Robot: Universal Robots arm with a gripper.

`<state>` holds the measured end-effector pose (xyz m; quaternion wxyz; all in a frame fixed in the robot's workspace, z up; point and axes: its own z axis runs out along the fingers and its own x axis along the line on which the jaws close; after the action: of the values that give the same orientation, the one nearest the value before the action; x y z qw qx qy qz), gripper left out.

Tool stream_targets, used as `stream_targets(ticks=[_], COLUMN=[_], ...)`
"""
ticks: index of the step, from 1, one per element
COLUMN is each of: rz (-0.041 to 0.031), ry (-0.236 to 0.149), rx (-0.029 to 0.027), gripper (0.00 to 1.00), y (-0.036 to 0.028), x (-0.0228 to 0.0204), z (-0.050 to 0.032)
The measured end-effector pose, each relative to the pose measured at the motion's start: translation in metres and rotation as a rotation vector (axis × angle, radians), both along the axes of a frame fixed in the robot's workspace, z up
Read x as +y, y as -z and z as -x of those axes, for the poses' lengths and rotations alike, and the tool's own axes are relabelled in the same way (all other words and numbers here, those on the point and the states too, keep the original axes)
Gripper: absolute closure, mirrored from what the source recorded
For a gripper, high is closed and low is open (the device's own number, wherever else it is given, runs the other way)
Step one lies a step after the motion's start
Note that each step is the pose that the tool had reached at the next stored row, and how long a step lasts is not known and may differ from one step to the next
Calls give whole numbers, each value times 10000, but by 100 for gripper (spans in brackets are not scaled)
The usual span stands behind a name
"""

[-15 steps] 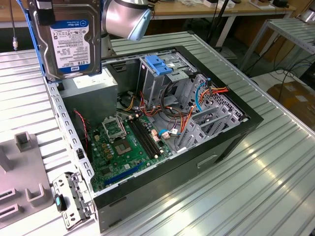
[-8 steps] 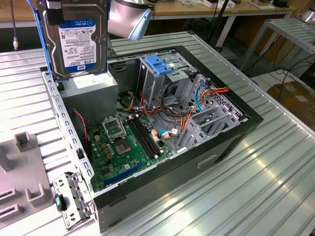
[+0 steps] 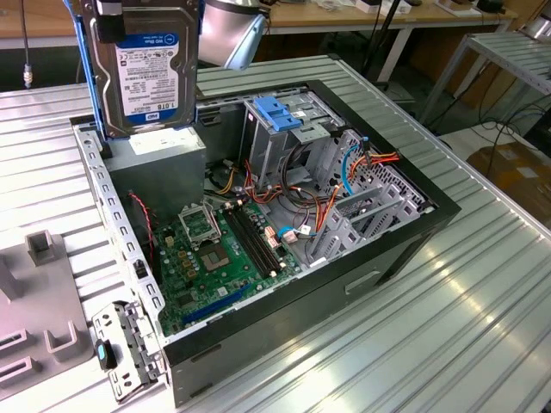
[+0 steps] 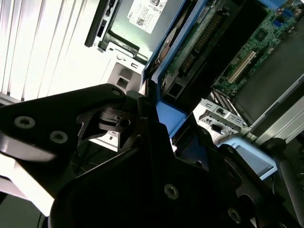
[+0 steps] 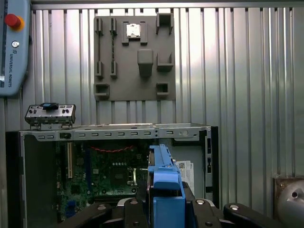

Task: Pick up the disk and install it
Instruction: 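Pick up the disk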

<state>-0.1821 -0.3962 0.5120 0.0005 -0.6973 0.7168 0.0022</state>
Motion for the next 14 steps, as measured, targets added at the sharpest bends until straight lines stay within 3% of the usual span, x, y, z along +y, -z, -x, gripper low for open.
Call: stream_targets(ticks=[14], rz=[0], ry=[3], rx=[0], gripper=[63], y=[2], x=[-4], z=[-231])
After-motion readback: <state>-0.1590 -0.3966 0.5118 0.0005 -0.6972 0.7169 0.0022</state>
